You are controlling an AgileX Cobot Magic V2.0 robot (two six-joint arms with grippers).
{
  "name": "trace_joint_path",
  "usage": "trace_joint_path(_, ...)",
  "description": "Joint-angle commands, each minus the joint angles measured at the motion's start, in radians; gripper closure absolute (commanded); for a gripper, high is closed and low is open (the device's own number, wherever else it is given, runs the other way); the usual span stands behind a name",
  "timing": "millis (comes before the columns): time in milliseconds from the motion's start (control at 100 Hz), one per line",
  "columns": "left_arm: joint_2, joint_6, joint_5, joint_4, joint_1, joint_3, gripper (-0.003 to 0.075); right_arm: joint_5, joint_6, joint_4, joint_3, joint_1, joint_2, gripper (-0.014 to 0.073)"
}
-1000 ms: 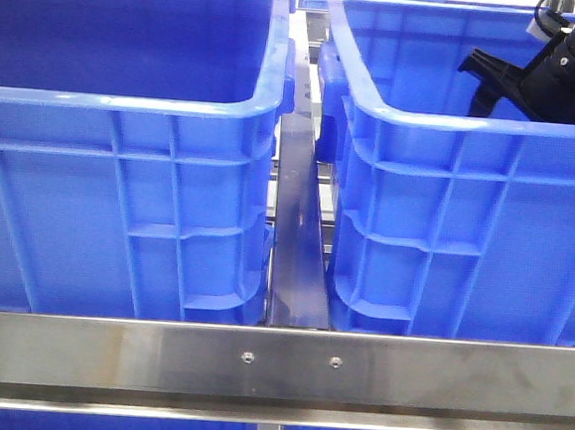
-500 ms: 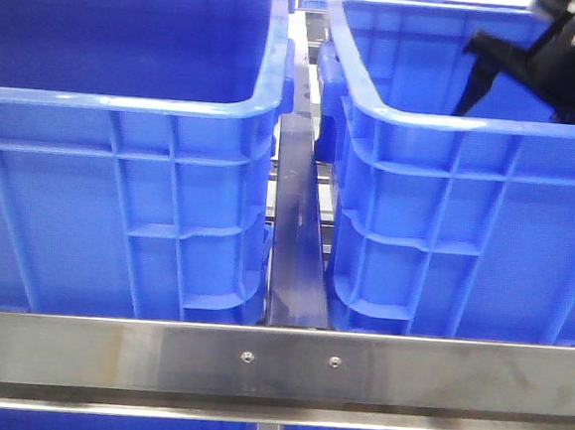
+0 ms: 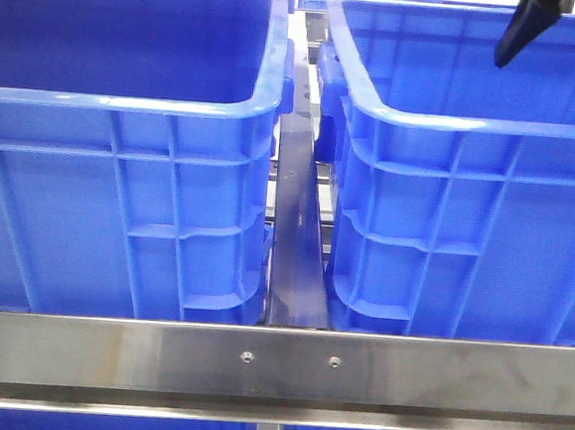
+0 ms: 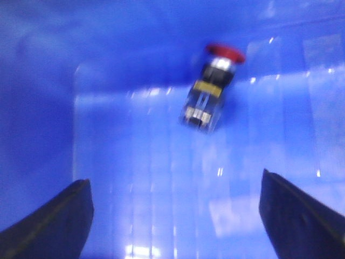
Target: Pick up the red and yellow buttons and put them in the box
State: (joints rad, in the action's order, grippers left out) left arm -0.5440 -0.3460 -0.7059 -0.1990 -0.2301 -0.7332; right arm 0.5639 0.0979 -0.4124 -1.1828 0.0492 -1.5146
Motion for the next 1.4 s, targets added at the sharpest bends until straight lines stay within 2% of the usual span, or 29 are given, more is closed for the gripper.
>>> trace_joint_path(0, -0.003, -0.005, 0.079, -0.006, 0.001, -0.026, 0.0739, -0.107, 0.048, -0.004, 0.066, 0.017, 0.130, -0.0051)
trace_joint_path(150, -0.003, -0.005, 0.079, -0.006, 0.001, -0.026, 0.0739, -0.207, 0.074, -0.003, 0.221, 0.034, 0.286, -0.0051)
trace_joint_path(290, -0.003, -0.005, 0.079, -0.006, 0.001, -0.026, 0.0739, -0.222, 0.112, -0.002, 0.316, 0.034, 0.437, -0.0051)
trace_joint_path(640, -0.003, -0.005, 0.079, -0.006, 0.001, -0.026, 0.0739, -0.204, 0.184, 0.010, 0.446, 0.034, 0.776, -0.0051)
trace_joint_path(920, -0.003, -0.005, 0.079, -0.006, 0.001, -0.026, 0.0739, -0.122, 0.184, 0.105, 0.495, 0.034, 0.948, -0.0029)
trace_joint_path(1020, -0.003, -0.005, 0.079, -0.006, 0.001, -0.026, 0.0739, -0.106, 0.184, 0.105, 0.495, 0.034, 0.962, 0.0058)
trace_joint_path(1090, -0.003, -0.005, 0.079, -0.006, 0.001, -0.026, 0.0739, -0.110, 0.184, 0.105, 0.495, 0.034, 0.963, 0.0160)
trace_joint_path(1330, -0.003, -0.005, 0.079, -0.006, 0.001, -0.026, 0.0739, -0.117, 0.184, 0.105, 0.495, 0.034, 0.963, 0.0651)
trace_joint_path(1390, -0.003, -0.005, 0.079, -0.006, 0.001, -0.026, 0.0739, -0.117, 0.184, 0.105, 0.495, 0.034, 0.963, 0.0657)
